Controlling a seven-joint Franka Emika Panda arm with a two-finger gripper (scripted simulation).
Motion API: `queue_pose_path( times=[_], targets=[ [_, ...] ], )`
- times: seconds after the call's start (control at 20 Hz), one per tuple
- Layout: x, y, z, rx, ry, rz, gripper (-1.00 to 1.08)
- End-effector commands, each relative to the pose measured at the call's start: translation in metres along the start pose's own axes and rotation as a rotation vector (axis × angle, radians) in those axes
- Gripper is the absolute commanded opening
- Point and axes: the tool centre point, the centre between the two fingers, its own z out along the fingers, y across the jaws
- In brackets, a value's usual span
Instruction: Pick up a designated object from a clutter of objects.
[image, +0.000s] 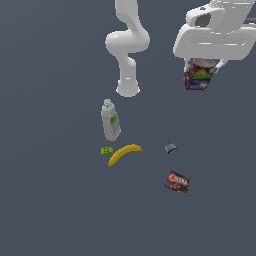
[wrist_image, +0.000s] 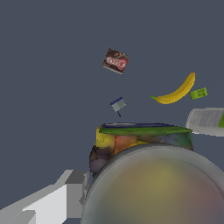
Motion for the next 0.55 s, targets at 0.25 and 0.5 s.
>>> queue_pose_path(
  times=[0.25, 0.5],
  targets=[
    [-0.012, -0.008, -0.036, 0.001, 0.002, 0.001, -1.0],
    [-0.014, -0.009, -0.042, 0.002, 0.001, 0.001, -1.0]
  ],
)
